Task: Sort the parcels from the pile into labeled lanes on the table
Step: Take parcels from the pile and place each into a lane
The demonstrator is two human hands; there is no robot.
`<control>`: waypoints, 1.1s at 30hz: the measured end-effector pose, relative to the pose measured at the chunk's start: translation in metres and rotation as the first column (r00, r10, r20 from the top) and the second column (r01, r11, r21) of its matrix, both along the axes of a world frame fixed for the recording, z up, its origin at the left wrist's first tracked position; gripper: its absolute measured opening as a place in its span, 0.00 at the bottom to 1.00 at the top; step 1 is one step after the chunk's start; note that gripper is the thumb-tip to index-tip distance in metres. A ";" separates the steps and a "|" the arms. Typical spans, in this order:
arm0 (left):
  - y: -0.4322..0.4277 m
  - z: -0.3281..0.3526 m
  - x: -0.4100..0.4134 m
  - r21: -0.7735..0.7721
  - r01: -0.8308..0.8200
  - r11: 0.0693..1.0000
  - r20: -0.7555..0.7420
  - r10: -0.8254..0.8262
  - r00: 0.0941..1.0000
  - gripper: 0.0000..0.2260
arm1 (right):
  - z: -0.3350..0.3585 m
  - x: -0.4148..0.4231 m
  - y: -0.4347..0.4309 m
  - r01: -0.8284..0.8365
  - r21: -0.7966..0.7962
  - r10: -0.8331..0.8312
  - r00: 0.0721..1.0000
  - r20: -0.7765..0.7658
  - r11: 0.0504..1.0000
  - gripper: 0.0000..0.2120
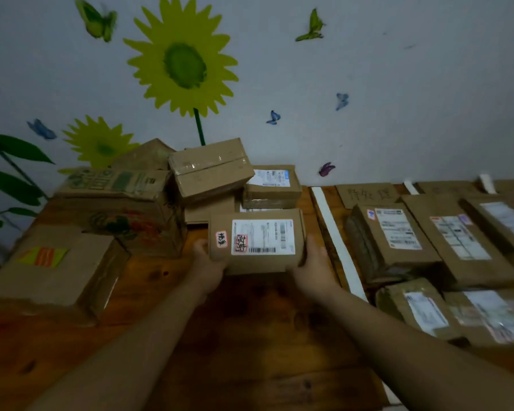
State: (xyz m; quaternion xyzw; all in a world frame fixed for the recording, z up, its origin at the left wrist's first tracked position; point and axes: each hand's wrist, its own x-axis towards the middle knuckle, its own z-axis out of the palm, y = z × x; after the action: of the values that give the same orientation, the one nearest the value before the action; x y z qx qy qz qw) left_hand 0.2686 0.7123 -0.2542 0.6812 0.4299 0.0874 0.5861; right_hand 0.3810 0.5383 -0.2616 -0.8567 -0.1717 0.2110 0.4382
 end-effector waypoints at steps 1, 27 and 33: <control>-0.004 0.010 0.001 0.033 -0.002 0.999 0.055 0.000 0.998 0.28 | 0.012 -0.002 -0.003 0.019 0.024 -0.020 0.999 0.044 1.000 0.33; -0.507 0.118 0.188 0.193 0.667 0.720 0.234 -0.694 0.681 0.25 | 0.117 0.062 -0.553 0.614 0.221 -0.652 0.729 0.208 0.758 0.29; -0.582 0.111 0.237 0.188 0.760 0.623 0.182 -0.782 0.596 0.26 | 0.103 0.090 -0.632 0.676 0.237 -0.713 0.688 0.138 0.698 0.29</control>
State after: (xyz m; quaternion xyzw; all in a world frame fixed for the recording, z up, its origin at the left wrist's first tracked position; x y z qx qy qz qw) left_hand 0.5058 0.1307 -0.1436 0.8091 0.0125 -0.0712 0.5832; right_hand 0.4714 -0.0932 -0.1587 -0.8353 0.1021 -0.0821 0.5339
